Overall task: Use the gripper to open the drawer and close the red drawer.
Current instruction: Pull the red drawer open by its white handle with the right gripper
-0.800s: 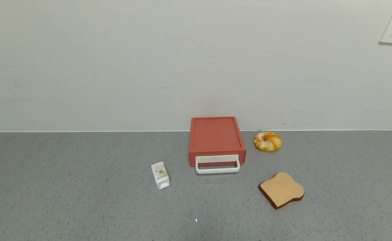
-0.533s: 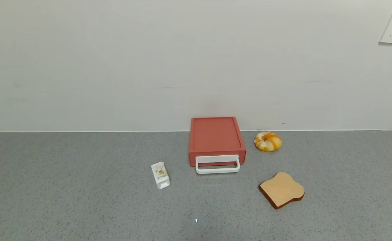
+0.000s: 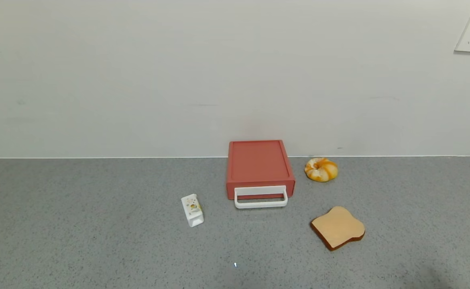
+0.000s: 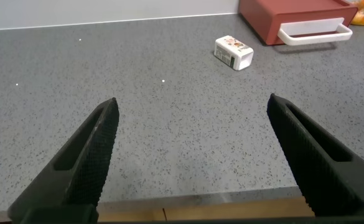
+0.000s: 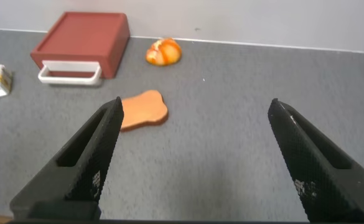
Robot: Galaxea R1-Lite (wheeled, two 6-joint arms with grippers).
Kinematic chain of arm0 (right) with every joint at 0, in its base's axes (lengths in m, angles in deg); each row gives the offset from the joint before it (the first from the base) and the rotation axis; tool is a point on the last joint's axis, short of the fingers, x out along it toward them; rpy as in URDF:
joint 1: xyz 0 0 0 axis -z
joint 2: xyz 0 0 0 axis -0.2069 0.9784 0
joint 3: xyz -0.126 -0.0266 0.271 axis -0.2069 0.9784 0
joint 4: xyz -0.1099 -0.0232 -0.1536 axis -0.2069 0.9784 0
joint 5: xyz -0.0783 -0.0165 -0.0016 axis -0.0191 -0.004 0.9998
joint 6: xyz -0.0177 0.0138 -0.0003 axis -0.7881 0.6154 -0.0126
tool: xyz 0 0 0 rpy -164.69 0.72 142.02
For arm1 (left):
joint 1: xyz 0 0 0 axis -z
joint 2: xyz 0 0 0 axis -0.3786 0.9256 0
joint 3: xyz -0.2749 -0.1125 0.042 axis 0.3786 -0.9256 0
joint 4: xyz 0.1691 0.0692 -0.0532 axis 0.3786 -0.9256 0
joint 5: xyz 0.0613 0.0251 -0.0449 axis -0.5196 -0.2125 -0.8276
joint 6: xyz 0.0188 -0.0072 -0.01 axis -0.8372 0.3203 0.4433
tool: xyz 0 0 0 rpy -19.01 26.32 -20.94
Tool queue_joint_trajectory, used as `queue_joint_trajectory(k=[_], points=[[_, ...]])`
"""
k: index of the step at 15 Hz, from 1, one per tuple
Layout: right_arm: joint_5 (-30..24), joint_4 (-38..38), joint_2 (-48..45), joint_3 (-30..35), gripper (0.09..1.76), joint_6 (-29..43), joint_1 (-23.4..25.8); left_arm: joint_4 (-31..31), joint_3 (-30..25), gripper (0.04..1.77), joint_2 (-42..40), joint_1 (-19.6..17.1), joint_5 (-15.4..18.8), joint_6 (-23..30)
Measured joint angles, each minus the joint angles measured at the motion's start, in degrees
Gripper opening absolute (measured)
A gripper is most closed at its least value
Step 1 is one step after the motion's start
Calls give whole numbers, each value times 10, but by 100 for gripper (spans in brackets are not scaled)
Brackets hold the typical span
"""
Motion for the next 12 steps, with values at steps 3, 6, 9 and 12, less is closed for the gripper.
queue_joint_trajectory(k=[3,6,9,12], points=[[-39,-10,124,-90,171,1,-1,0,0,172,0,0,0,-1],[-70,-14,237,-155,171,1,-5,-4,0,172,0,0,1,-2],[-79,-15,340,-216,171,1,-23,-1,1,172,0,0,1,-1],[-79,-13,425,-280,171,2,-66,-1,0,172,0,0,1,-1]])
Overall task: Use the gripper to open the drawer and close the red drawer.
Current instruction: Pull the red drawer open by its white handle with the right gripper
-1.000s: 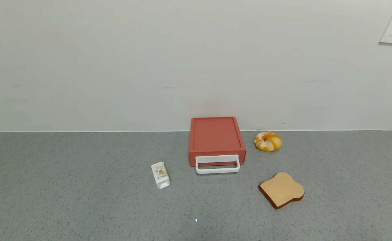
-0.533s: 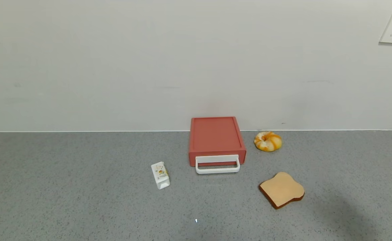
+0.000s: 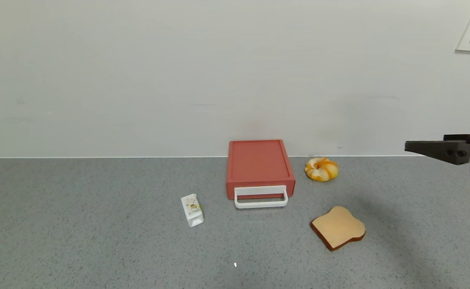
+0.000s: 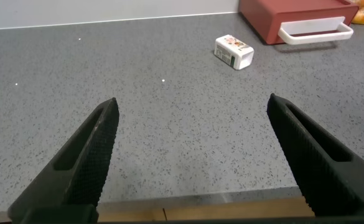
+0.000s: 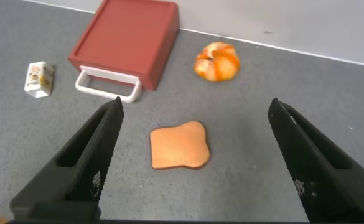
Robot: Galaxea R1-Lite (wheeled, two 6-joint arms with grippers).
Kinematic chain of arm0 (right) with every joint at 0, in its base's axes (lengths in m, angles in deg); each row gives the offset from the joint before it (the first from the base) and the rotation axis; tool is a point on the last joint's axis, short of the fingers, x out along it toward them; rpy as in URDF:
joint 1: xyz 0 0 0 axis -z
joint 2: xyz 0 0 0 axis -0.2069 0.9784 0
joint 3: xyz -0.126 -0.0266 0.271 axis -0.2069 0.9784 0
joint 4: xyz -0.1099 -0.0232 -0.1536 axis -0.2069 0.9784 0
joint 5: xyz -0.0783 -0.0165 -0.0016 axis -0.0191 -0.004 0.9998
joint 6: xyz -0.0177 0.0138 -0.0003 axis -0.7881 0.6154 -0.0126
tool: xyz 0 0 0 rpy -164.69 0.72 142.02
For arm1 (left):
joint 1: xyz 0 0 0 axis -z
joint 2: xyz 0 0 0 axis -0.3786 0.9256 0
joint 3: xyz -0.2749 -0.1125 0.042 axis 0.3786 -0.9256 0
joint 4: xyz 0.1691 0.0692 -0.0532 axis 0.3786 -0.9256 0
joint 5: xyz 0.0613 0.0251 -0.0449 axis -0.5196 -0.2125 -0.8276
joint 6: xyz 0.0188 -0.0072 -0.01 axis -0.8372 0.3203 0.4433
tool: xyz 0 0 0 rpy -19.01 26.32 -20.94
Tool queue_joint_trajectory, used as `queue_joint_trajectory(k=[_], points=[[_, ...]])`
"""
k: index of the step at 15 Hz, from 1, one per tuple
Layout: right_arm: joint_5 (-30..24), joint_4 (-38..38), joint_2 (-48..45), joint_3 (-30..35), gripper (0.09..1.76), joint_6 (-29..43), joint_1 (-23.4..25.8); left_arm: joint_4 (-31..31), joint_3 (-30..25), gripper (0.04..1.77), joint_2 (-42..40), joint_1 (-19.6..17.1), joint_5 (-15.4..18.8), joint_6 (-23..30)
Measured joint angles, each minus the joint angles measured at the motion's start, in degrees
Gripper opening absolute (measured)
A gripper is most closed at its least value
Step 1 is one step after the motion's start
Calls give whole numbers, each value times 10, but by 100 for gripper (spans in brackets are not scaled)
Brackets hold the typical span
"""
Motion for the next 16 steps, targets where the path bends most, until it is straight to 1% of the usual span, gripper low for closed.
queue_joint_trajectory(k=[2,3,5,8,13,16], points=[[4,4,50,-37,171,3,-34,0,0,172,0,0,0,0],[17,5,76,-53,171,7,-56,1,0,172,0,0,0,1],[61,4,120,-78,171,21,-102,1,0,172,0,0,0,1],[102,4,171,-113,171,34,-154,1,0,172,0,0,0,1],[167,9,242,-162,171,37,-216,1,0,172,0,0,0,0],[210,11,285,-180,171,57,-253,1,0,172,0,0,0,0]])
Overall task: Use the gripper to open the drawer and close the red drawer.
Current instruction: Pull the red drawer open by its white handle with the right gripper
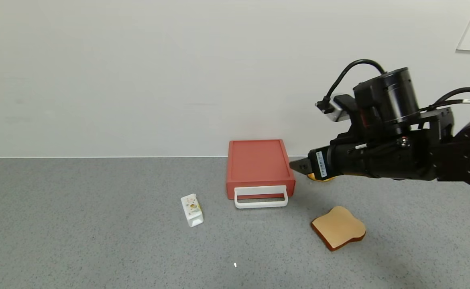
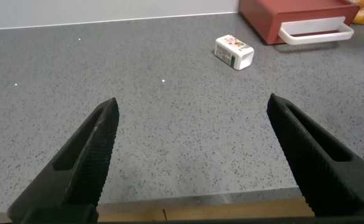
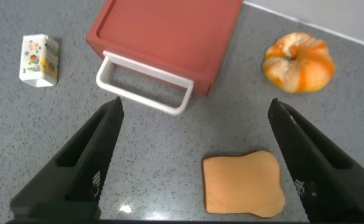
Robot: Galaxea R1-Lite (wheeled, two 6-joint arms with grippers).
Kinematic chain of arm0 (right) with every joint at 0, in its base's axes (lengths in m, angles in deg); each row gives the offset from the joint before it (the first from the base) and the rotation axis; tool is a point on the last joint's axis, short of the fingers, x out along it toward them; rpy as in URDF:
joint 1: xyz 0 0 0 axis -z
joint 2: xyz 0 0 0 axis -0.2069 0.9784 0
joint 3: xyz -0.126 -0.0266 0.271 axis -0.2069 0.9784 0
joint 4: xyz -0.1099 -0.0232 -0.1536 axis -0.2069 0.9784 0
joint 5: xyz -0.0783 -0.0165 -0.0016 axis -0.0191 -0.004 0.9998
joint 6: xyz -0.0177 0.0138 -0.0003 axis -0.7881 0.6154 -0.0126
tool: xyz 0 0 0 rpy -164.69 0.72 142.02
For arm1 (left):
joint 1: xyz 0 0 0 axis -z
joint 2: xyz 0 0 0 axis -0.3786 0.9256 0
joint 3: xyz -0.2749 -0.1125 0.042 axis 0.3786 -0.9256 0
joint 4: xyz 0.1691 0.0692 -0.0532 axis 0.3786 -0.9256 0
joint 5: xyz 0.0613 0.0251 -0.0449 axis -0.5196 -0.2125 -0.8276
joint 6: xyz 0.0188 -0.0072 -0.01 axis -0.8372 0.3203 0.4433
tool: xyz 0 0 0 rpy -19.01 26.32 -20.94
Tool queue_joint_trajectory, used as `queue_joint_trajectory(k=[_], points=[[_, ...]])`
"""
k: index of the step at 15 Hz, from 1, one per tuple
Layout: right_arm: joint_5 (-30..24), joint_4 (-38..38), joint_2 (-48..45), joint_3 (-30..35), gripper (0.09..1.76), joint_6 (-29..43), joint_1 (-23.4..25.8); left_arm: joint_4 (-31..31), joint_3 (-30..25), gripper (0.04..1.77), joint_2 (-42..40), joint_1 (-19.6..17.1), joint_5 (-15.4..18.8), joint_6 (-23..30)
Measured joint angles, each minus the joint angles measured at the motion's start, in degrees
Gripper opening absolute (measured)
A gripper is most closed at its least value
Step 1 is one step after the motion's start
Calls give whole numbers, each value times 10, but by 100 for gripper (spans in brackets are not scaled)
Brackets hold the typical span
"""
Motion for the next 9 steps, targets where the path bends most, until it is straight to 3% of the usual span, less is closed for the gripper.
queue_joint_trajectory(k=[4,9], points=[[49,45,58,-54,171,46,-34,0,0,172,0,0,0,-1],[101,158,148,-182,171,137,-67,0,0,172,0,0,0,-1]])
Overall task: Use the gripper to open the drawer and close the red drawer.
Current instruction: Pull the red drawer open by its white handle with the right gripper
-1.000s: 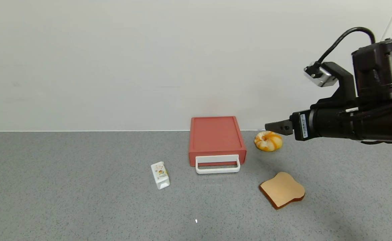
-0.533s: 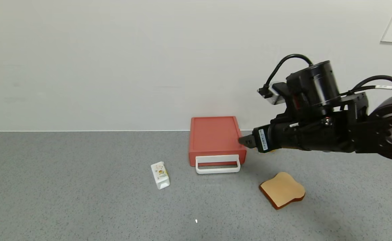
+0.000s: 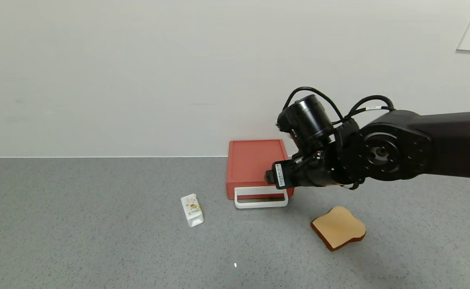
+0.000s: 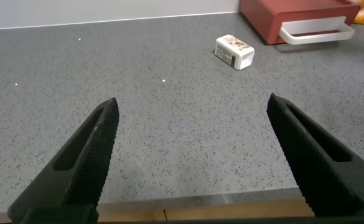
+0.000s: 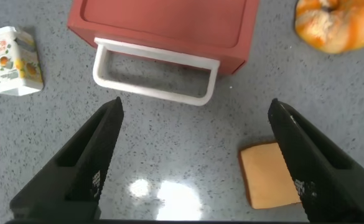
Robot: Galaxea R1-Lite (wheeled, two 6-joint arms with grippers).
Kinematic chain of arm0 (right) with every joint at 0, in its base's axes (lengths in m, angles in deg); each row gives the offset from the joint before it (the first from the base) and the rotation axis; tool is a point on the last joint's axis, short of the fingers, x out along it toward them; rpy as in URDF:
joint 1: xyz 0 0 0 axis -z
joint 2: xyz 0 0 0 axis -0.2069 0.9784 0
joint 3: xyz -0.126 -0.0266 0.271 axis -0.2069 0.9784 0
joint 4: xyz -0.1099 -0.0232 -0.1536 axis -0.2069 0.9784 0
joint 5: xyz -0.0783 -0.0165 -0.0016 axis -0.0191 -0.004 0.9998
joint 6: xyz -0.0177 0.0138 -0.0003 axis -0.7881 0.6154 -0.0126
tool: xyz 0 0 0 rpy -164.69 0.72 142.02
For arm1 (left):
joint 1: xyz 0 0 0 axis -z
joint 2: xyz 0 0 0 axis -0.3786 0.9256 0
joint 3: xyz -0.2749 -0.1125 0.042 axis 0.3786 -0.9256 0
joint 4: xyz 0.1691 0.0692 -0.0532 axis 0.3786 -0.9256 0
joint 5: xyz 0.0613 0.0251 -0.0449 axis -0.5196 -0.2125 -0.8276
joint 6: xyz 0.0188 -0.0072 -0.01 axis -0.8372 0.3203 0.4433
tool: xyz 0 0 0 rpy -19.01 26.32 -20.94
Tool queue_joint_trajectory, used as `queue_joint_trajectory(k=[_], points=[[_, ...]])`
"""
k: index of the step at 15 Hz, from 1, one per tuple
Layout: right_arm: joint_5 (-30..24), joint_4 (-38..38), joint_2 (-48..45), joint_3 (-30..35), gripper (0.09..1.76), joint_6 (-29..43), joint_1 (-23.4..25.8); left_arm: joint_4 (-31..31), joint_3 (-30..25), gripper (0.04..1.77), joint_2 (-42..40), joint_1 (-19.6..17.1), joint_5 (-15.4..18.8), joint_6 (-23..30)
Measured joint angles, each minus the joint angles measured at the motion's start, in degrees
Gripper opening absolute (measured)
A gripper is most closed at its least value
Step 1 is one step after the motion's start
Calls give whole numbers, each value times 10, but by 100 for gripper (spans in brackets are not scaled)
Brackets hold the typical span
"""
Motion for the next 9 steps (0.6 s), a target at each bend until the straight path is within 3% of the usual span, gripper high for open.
queue_joint_trajectory(k=[4,9], points=[[16,98,77,-125,171,62,-10,0,0,172,0,0,0,-1],[16,105,139,-167,171,79,-21,0,0,172,0,0,0,-2]])
